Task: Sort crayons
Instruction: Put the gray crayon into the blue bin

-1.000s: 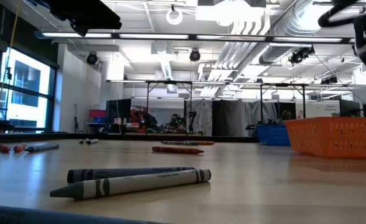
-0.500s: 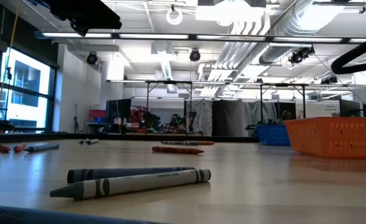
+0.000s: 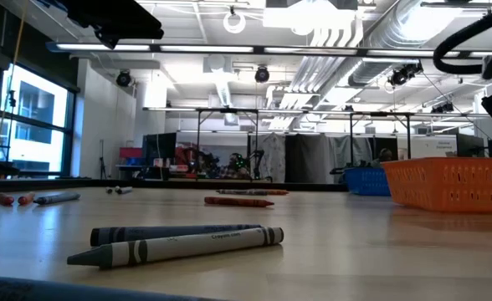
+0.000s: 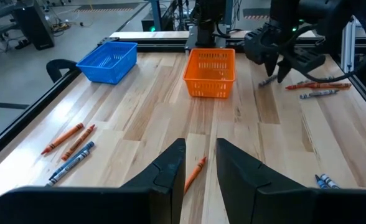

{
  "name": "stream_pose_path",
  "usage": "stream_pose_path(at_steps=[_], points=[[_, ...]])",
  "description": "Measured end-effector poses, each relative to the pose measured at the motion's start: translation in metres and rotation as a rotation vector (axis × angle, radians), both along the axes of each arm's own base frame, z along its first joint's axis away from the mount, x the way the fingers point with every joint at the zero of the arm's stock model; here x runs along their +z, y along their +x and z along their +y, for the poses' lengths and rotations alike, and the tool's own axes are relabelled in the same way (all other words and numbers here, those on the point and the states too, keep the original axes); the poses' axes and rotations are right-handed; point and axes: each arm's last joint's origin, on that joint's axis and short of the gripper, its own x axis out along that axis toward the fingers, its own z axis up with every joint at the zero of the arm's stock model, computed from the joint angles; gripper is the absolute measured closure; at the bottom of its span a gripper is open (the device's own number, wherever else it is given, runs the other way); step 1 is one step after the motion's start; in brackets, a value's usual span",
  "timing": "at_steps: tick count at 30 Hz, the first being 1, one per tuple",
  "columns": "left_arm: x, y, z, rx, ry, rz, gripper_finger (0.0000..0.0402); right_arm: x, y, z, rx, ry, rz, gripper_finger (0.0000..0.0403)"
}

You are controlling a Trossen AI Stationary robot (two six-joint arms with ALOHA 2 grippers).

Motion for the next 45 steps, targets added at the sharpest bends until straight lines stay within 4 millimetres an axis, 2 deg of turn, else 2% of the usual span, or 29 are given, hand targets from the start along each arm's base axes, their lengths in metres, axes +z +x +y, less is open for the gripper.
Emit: stream_pose_path(at_steps=[13,18,24,28,35,41,45], points=[[0.0,0.0,0.0,0.0,0.0,0.0,0.0326,0.0,0.0,-0.001,-0.014,-0.014,-0.001,0.0364],[0.0,0.0,0.0,0.0,0.0,0.0,0.0326,0.0,0.0,-0.001,-0.015,-0.015,-0.003,0.0371],[0.0,0.0,0.0,0.0,0.0,0.0,0.0326,-0.019,-0.008,-0.007,-0.079,0.027,0.0,0.0371],[0.0,0.0,0.0,0.0,0.0,0.001,0.0326,-0.02,-0.01,-0.01,-0.085,0.018,0.015,0.0371],[0.0,0.0,0.0,0.0,0.0,0.0,0.0326,-0.01,-0.003,-0.011,-0.074,0.01,-0.011,0.0396],[0.0,0.0,0.0,0.0,0.0,0.0,0.0326,-0.001,0.001,-0.008,-0.075,0.022,-0.059,0.04],[0.0,0.0,0.0,0.0,0.0,0.0,0.0326,0.016,0.003,-0.008,-0.079,0.036,-0.096,0.0401]])
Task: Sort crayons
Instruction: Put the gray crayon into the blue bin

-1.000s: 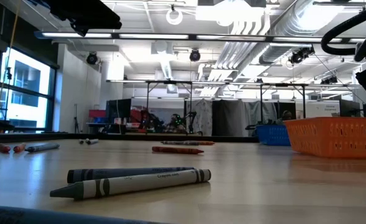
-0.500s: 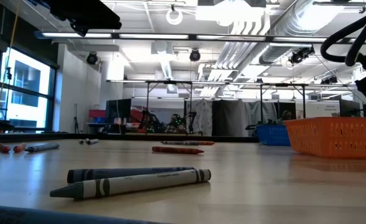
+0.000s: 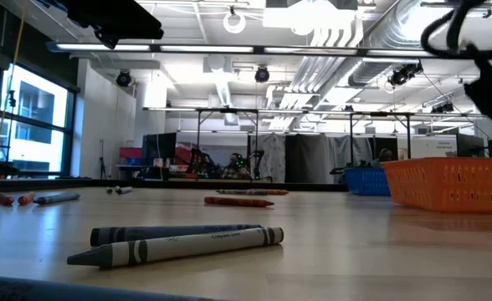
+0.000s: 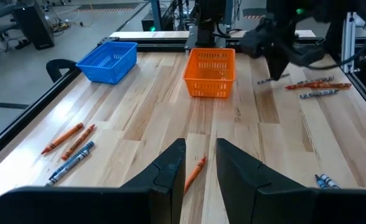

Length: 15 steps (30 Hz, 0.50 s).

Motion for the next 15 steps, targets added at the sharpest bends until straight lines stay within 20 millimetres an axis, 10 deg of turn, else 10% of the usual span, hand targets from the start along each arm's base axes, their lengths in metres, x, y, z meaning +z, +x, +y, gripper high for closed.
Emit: stream_pose_path(at_steps=[15], points=[[0.0,0.0,0.0,0.003,-0.008,-0.001,0.0326,0.088,-0.004,-0.011,-0.038,-0.176,-0.094,0.0402]])
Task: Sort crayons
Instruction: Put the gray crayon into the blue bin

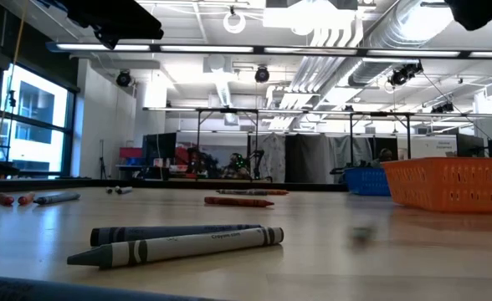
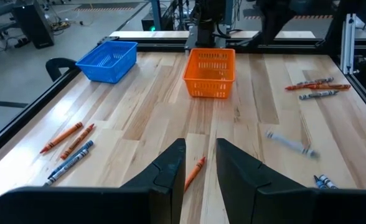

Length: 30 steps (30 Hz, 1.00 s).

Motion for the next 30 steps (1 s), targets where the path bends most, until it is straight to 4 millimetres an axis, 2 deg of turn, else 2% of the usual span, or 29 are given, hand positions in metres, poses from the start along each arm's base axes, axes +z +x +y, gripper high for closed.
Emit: stream_pose_path(at_steps=[8,19,26,30], points=[[0.0,0.0,0.0,0.0,0.0,0.0,0.0326,-0.018,0.006,0.005,0.023,-0.026,0.028,0.0403],[0.0,0.0,0.0,0.0,0.0,0.0,0.0326,-0.02,0.012,0.01,0.057,0.003,-0.014,0.04],[-0.001,0.0,0.0,0.0,0.003,0.006,0.0326,-0.03,0.026,0.028,0.099,0.094,-0.095,0.0344],[-0.001,0.0,0.0,0.002,-0.003,0.008,0.0326,-0.044,0.026,0.039,0.108,0.153,-0.013,0.0307]])
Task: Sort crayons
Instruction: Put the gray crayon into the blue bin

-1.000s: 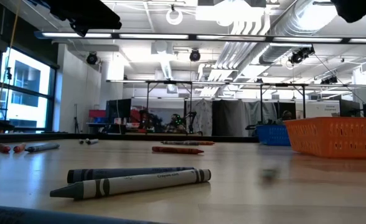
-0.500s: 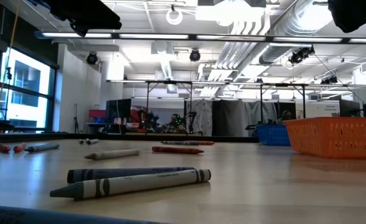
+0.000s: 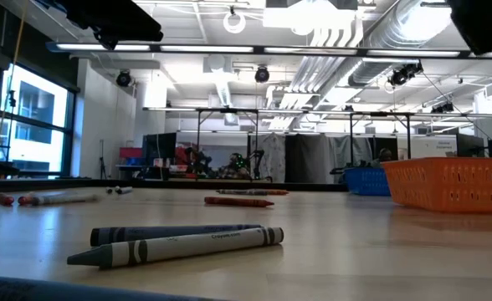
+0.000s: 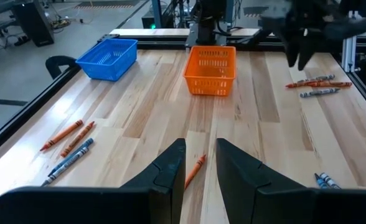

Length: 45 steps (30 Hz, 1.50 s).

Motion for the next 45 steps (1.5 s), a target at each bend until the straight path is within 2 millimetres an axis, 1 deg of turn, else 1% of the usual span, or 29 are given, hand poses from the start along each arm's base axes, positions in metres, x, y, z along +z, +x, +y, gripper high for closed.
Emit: stream_pose_path(at_steps=[3,7,11,16,23,29,38,45], points=[[0.0,0.0,0.0,0.0,-0.001,0.0,0.0326,-0.013,-0.001,0.009,0.014,0.027,0.074,0.0295],[0.0,0.0,0.0,0.001,-0.001,0.0,0.0326,-0.025,0.003,0.021,0.037,0.062,0.071,0.0293],[0.0,0.0,0.0,0.001,0.0,-0.001,0.0326,-0.032,0.003,0.025,0.007,0.056,0.089,0.0293],[0.0,0.0,0.0,0.001,0.0,-0.001,0.0326,-0.036,0.004,0.026,-0.007,0.053,0.097,0.0293],[0.0,0.0,0.0,0.001,0.0,-0.001,0.0326,-0.033,0.013,0.033,-0.037,0.115,-0.017,0.0293],[0.0,0.0,0.0,0.0,0.0,0.0,0.0326,-0.035,0.011,0.033,-0.047,0.098,-0.002,0.0293],[0.0,0.0,0.0,-0.001,0.003,0.001,0.0326,-0.06,0.015,0.041,-0.04,0.123,0.084,0.0293],[0.0,0.0,0.0,0.0,0.003,0.001,0.0326,-0.068,0.017,0.043,-0.06,0.119,0.113,0.0294]])
